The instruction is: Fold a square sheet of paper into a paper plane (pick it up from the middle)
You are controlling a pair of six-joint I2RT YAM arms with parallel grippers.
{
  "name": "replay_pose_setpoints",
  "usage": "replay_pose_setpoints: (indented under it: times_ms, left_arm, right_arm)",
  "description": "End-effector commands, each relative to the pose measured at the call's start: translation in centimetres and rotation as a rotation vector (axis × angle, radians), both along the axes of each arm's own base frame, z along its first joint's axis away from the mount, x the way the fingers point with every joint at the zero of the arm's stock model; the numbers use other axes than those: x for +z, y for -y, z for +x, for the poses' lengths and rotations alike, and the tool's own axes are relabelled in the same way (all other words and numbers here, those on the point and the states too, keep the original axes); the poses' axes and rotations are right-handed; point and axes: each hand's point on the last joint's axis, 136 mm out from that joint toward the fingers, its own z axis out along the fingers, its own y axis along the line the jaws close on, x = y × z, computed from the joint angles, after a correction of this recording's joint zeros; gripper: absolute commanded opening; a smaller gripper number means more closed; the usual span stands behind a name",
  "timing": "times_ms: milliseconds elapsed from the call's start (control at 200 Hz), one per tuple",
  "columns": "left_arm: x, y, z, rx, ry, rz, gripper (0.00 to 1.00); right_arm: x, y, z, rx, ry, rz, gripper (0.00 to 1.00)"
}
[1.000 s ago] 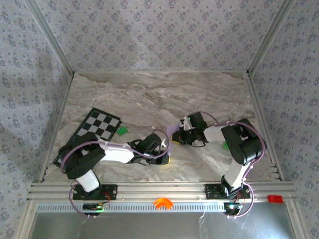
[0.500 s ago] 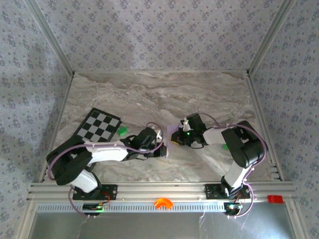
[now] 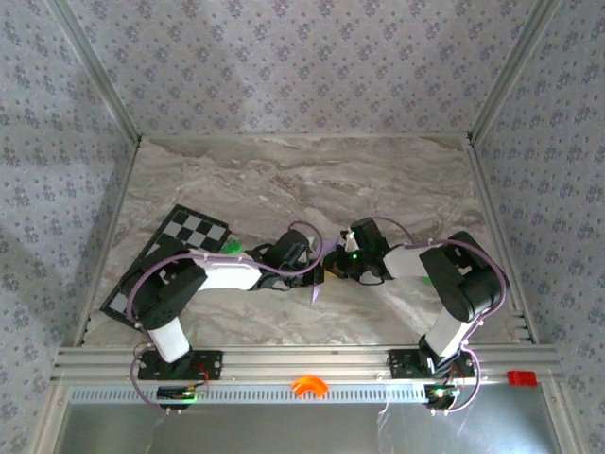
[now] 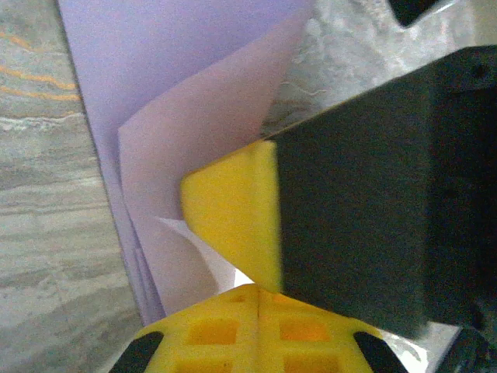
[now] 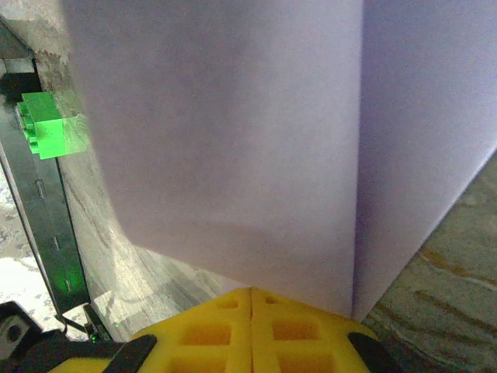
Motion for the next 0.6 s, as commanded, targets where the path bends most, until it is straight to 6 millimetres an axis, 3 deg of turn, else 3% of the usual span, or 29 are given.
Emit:
replay_pose_setpoints:
  times_ms: [0, 110, 250, 475, 595]
  left_arm:
    - [-0.7, 0.0, 0.9, 0.005, 0.013, 0.035, 0.0]
    - [-1.9, -0.4, 0.9, 0.021, -0.005, 0.064, 0.0]
    - [-4.2, -2.7, -0.6, 0.051, -0.073, 0.147, 0.0]
    - [-7.2, -6.0, -4.1, 0.061, -0.156, 0.23, 0.0]
    - [-7.7, -6.3, -4.6, 0.056, -0.169, 0.229, 0.0]
  right_arm:
    - [-3.2, 1.9, -3.0, -0.013, -0.131, -0.108, 0.08]
    - [-3.0, 1.7, -2.9, -0.008, -0.129, -0.094, 0.08]
    - [-2.2, 1.6, -2.3, -0.007, -0.116, -0.068, 0.09]
    - [1.2, 2.8, 0.9, -0.002, -0.023, -0.04, 0.13]
    - [3.4, 3.1, 1.9, 0.017, 0.041, -0.01, 0.14]
